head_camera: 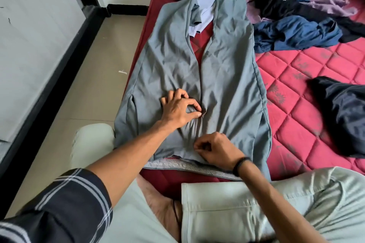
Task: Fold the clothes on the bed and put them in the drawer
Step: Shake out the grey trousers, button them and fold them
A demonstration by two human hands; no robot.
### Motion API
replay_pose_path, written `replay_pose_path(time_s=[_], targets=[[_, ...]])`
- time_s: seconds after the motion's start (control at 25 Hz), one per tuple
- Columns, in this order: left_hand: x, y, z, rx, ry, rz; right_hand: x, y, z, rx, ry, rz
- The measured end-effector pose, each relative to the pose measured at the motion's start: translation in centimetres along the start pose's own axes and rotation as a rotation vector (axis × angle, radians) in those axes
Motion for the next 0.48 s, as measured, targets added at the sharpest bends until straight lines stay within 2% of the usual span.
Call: replay_pose_path(time_s=[0.08, 0.16, 0.2, 0.28, 0.4, 0.48], targets=[[0.1, 0.1, -0.2, -0.015, 0.011, 0.021, -0.8, -0.7, -0.1, 0.117, -0.089, 0.199], [-0.8, 0.4, -0.7, -0.019, 0.025, 0.095, -1.2, -0.7, 0.7, 0.108, -0.082, 0.276], [-1.4, 1.1, -0.9, 0.017, 0.019, 0.147, -1.4, 0.0, 1.1, 0.085, -0.04, 0.258], [-3.3, 4.3, -1.4, 0.204, -0.018, 0.229, -2.1, 2.7, 1.1, -0.031, 0.126, 0.198], [-6.2, 11.6, 0.9, 0.522, -0.264, 0.28, -2.9, 7.3, -1.6, -0.117, 0.573, 0.126], [-7.7, 14.4, 4.0, 0.546, -0.422, 0.358, -3.7, 9.4, -3.0, -0.115, 0.655, 0.052]])
Point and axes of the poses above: each hand's wrist, its own y-axis away from the middle knuckle, its own x-axis out of the palm, z = x × y, the point moved 5 cm from there along -y, towards the middle knuckle, and after that the axes turned 5 degrees about -y, right-handed, at the moved point
